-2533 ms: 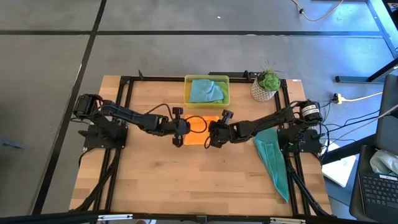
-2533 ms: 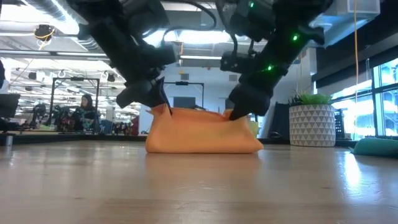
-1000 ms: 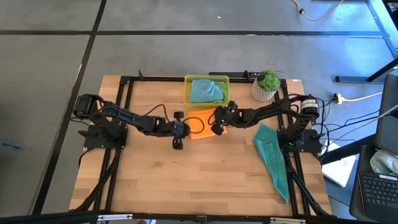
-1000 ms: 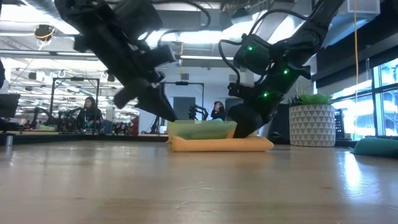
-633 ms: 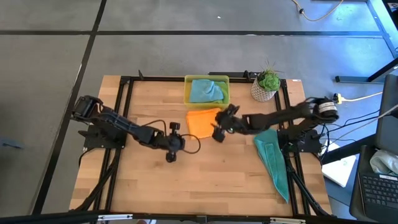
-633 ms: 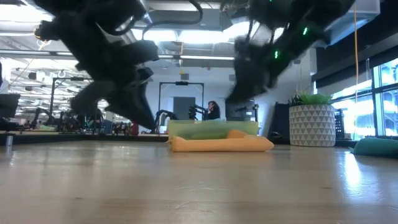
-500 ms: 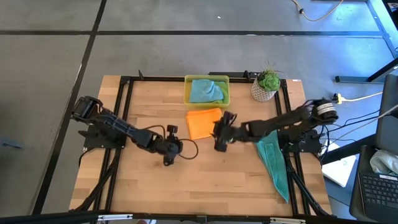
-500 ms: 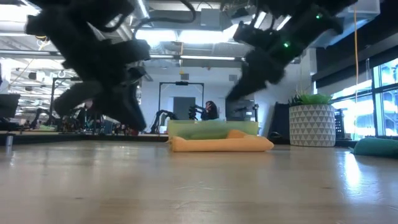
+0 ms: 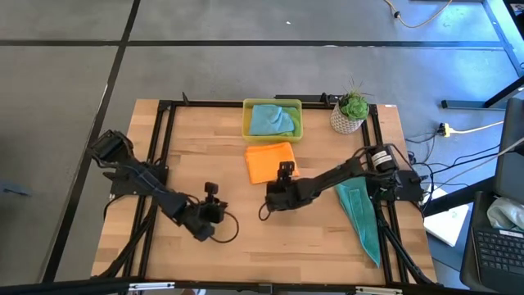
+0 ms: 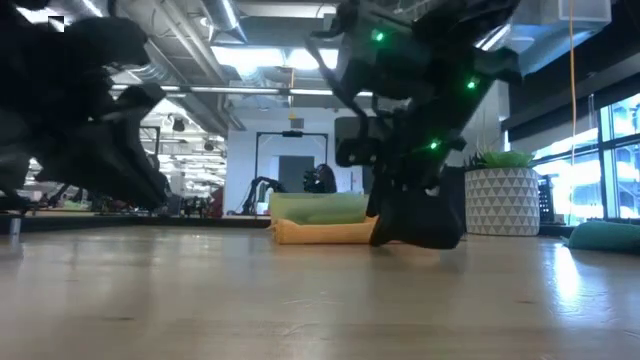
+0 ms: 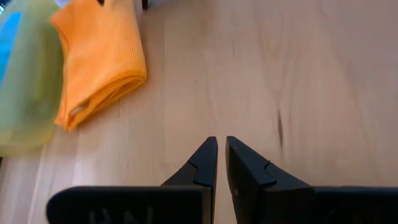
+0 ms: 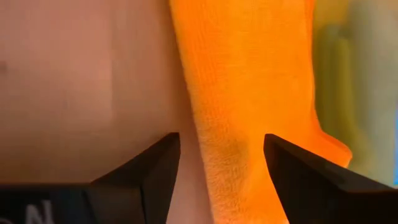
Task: Fold microfiber towels
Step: Put the orange folded cloth into the yellow bin
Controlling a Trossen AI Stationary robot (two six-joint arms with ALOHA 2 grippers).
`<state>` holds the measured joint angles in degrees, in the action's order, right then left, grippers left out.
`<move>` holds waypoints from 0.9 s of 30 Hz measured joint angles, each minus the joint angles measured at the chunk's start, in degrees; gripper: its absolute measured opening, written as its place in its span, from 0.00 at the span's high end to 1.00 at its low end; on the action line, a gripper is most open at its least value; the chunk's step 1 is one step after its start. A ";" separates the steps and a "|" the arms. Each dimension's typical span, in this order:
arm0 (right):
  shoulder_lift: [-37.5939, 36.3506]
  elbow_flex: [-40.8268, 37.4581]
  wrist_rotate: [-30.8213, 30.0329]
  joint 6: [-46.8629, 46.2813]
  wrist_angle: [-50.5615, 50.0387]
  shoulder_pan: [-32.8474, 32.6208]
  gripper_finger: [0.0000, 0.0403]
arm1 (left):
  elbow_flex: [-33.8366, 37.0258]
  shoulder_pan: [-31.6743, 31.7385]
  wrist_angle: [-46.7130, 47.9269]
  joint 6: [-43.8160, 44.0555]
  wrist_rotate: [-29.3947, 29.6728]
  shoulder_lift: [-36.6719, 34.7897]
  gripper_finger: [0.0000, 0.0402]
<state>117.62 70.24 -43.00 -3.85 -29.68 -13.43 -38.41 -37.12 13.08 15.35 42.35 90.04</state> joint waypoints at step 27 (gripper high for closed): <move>0.35 5.05 23.48 6.38 3.93 10.90 0.97 | 0.00 -10.43 1.48 8.66 6.29 -0.09 0.94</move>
<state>117.97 75.29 -19.52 2.53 -25.75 -2.53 -38.41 -47.55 14.55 24.01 48.64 89.95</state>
